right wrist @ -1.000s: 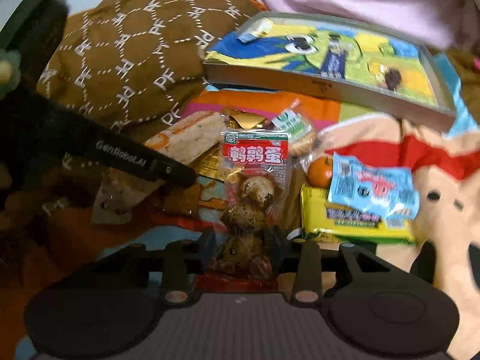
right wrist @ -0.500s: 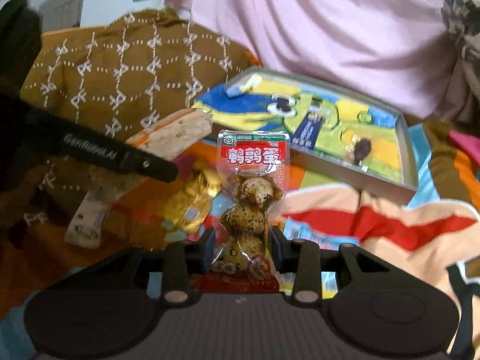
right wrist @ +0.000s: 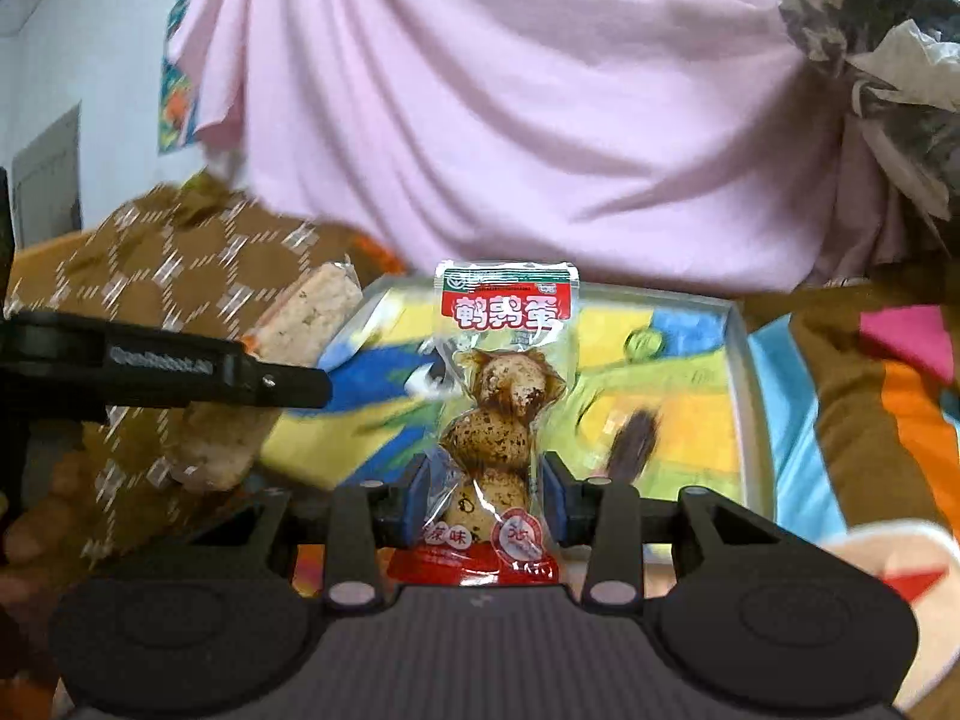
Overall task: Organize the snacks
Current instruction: 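Lower both held snacks into the tray and open both tools, then lift both tools away from the tray toward the remaining snacks, then move left tool down to the red spicy-strip pack while right tool approaches the yellow wafer bar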
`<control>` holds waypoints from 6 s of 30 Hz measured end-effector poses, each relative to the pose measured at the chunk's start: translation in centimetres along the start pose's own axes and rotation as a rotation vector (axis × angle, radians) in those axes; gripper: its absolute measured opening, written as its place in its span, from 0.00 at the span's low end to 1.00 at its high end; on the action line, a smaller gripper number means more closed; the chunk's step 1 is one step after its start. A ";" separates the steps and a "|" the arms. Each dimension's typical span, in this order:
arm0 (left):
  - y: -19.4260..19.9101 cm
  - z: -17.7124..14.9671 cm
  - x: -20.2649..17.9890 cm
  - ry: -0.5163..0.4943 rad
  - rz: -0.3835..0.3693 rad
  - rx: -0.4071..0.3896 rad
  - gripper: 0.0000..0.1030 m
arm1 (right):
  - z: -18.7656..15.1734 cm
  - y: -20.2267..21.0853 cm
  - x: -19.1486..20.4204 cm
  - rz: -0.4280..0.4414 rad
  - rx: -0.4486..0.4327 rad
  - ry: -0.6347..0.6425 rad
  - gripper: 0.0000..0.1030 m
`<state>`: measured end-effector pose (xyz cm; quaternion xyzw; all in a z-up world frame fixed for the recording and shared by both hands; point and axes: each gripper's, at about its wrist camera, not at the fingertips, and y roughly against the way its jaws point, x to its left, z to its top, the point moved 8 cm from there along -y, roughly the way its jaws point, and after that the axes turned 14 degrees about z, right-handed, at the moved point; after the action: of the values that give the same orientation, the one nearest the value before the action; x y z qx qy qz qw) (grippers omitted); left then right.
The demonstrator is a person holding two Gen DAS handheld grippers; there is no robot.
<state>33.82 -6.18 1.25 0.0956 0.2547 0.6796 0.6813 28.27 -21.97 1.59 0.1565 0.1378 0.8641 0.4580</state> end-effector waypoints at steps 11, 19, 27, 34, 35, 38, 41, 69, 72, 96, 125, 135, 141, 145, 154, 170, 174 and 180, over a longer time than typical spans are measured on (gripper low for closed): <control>-8.0 -0.2 -0.9 -0.017 0.105 0.102 0.34 | -0.8 -5.7 -5.1 -0.012 0.024 -0.092 0.42; -9.5 -1.9 -0.6 -0.075 0.142 0.119 0.35 | -1.9 -7.2 -4.6 -0.030 0.095 -0.041 0.43; -8.8 -1.2 -0.7 -0.099 0.130 0.163 0.51 | -1.9 -6.8 -4.8 -0.034 0.107 -0.075 0.49; -5.7 0.3 -0.2 -0.089 0.147 0.109 0.83 | -0.4 -4.6 -3.7 -0.022 0.042 -0.061 0.69; -5.1 0.4 -0.1 -0.094 0.149 0.099 0.88 | -0.2 -4.1 -3.5 -0.021 0.030 -0.066 0.73; -3.3 0.9 0.1 -0.123 0.168 0.063 0.97 | 0.4 -2.2 -3.1 -0.024 -0.023 -0.079 0.90; -1.3 1.3 0.2 -0.135 0.184 0.037 0.99 | 0.8 -0.4 -2.3 -0.029 -0.060 -0.064 0.98; 18.7 -7.0 7.1 -0.139 0.267 -0.105 0.99 | -4.5 12.4 10.5 0.091 -0.063 0.036 1.00; 19.8 -9.4 8.3 -0.174 0.292 -0.075 0.99 | -7.5 12.6 11.1 0.074 0.015 0.045 1.00; 19.1 -15.9 8.5 -0.272 0.280 0.057 0.99 | -12.5 11.9 9.9 -0.038 0.191 -0.071 1.00; 9.4 -14.6 7.4 -0.384 0.152 0.107 0.99 | -13.3 9.2 5.1 0.015 0.273 -0.167 1.00; 7.4 -14.5 10.7 -0.151 0.080 0.211 0.99 | -12.6 7.3 1.3 0.090 0.321 -0.240 1.00; 7.5 -14.8 9.7 -0.172 -0.002 0.222 0.99 | -12.9 4.8 -0.6 0.121 0.354 -0.306 1.00; 7.5 -15.3 9.0 -0.199 -0.081 0.252 0.99 | -13.4 3.7 -1.3 0.128 0.381 -0.352 1.00; 7.6 -16.5 7.8 -0.203 -0.218 0.371 0.97 | -14.2 4.8 0.7 0.181 0.396 -0.346 1.00; 8.9 -18.0 5.5 -0.271 -0.243 0.419 0.94 | -14.0 5.9 3.6 0.271 0.416 -0.323 1.00; 8.0 -18.2 5.4 -0.313 -0.152 0.369 0.95 | -14.0 5.4 1.5 0.209 0.403 -0.321 1.00; 7.2 -18.1 5.1 -0.344 -0.103 0.344 0.95 | -13.6 3.5 0.4 0.241 0.414 -0.282 1.00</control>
<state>18.59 -4.70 -11.89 0.3114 0.2511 0.5644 0.7221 20.02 -24.82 -9.46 0.3805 0.2266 0.8356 0.3250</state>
